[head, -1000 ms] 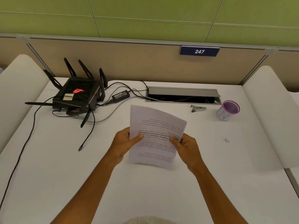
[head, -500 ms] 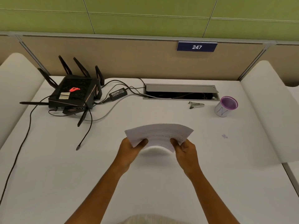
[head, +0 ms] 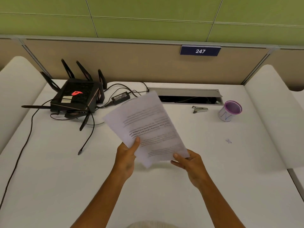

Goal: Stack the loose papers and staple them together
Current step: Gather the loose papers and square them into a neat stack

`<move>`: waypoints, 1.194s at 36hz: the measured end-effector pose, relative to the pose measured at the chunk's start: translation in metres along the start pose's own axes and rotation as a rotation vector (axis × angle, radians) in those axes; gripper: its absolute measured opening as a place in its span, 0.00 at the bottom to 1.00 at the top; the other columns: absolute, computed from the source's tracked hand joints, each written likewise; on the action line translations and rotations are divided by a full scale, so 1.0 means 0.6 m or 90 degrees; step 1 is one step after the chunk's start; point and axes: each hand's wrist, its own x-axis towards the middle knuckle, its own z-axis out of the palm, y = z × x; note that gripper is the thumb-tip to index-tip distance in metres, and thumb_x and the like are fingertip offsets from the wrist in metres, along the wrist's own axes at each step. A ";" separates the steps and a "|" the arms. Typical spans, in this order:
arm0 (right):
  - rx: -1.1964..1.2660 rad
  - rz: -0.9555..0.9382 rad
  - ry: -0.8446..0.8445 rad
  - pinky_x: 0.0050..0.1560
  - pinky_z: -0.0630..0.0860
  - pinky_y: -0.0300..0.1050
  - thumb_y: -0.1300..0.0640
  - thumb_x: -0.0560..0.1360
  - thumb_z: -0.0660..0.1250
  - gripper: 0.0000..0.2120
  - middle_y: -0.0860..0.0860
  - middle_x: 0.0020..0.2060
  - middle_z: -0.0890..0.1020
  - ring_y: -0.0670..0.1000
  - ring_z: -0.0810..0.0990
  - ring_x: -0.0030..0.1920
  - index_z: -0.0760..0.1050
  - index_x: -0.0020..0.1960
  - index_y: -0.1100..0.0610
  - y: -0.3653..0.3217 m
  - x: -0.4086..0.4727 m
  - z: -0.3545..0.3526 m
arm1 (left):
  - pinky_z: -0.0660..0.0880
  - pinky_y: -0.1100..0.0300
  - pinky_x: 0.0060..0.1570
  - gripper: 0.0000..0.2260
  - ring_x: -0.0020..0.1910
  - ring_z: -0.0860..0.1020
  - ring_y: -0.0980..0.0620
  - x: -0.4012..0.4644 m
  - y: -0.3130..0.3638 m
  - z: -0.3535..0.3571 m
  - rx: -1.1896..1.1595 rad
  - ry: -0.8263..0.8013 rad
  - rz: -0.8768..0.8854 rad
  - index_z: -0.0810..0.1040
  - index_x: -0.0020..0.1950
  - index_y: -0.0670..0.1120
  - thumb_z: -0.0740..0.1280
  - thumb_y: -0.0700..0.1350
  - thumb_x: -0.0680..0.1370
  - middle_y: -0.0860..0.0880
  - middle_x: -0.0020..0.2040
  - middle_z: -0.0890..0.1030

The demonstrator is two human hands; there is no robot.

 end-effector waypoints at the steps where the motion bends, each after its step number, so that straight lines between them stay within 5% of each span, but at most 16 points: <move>1: 0.047 0.009 0.000 0.65 0.79 0.65 0.60 0.73 0.77 0.20 0.60 0.59 0.86 0.62 0.85 0.61 0.82 0.64 0.61 0.002 -0.002 0.004 | 0.82 0.50 0.66 0.17 0.65 0.85 0.49 -0.003 -0.003 0.003 -0.055 -0.008 -0.010 0.79 0.72 0.51 0.70 0.42 0.83 0.49 0.66 0.86; 7: 0.149 0.016 0.029 0.63 0.80 0.64 0.60 0.74 0.75 0.18 0.60 0.60 0.86 0.61 0.85 0.61 0.81 0.64 0.61 0.004 -0.007 0.043 | 0.84 0.52 0.61 0.21 0.70 0.82 0.45 -0.023 -0.038 0.013 -0.177 -0.027 -0.037 0.74 0.78 0.48 0.67 0.40 0.84 0.45 0.71 0.83; 12: 0.078 0.009 0.078 0.58 0.83 0.60 0.63 0.77 0.74 0.16 0.55 0.57 0.88 0.57 0.87 0.58 0.81 0.64 0.58 -0.015 0.003 0.038 | 0.83 0.49 0.63 0.27 0.70 0.82 0.44 -0.006 -0.032 -0.024 -0.150 0.000 -0.021 0.74 0.79 0.47 0.70 0.38 0.80 0.44 0.73 0.82; 15: 0.015 0.001 0.081 0.57 0.84 0.60 0.63 0.77 0.74 0.16 0.55 0.56 0.88 0.57 0.88 0.56 0.82 0.65 0.59 -0.032 0.013 0.015 | 0.83 0.48 0.65 0.21 0.69 0.83 0.42 0.018 -0.003 -0.074 -0.162 0.012 -0.016 0.76 0.77 0.45 0.67 0.39 0.83 0.40 0.73 0.81; 21: -0.088 -0.003 0.048 0.56 0.84 0.60 0.64 0.77 0.74 0.15 0.56 0.54 0.89 0.59 0.88 0.54 0.82 0.63 0.59 -0.066 0.034 -0.027 | 0.84 0.51 0.59 0.22 0.69 0.81 0.41 0.037 0.059 -0.147 0.040 -0.108 -0.020 0.69 0.82 0.52 0.62 0.48 0.87 0.45 0.72 0.82; 27: -0.192 -0.044 0.020 0.54 0.86 0.54 0.61 0.77 0.75 0.12 0.51 0.53 0.89 0.53 0.89 0.52 0.84 0.61 0.56 -0.086 0.049 -0.022 | 0.86 0.55 0.52 0.18 0.61 0.86 0.43 0.042 0.058 -0.117 0.300 -0.061 -0.015 0.82 0.65 0.51 0.78 0.44 0.77 0.50 0.58 0.89; 36: -0.208 -0.151 0.148 0.47 0.83 0.36 0.60 0.78 0.74 0.09 0.43 0.47 0.89 0.42 0.88 0.47 0.84 0.56 0.50 -0.058 0.039 -0.014 | 0.82 0.68 0.46 0.09 0.48 0.87 0.60 0.021 0.012 -0.080 0.306 0.034 0.130 0.84 0.56 0.49 0.77 0.39 0.78 0.58 0.46 0.89; 43: -0.244 -0.124 0.192 0.49 0.83 0.34 0.59 0.79 0.74 0.11 0.43 0.49 0.88 0.47 0.87 0.53 0.84 0.60 0.54 0.019 0.037 -0.011 | 0.82 0.65 0.46 0.06 0.51 0.84 0.50 0.027 -0.052 -0.092 0.351 0.033 0.088 0.83 0.55 0.50 0.75 0.40 0.81 0.54 0.47 0.87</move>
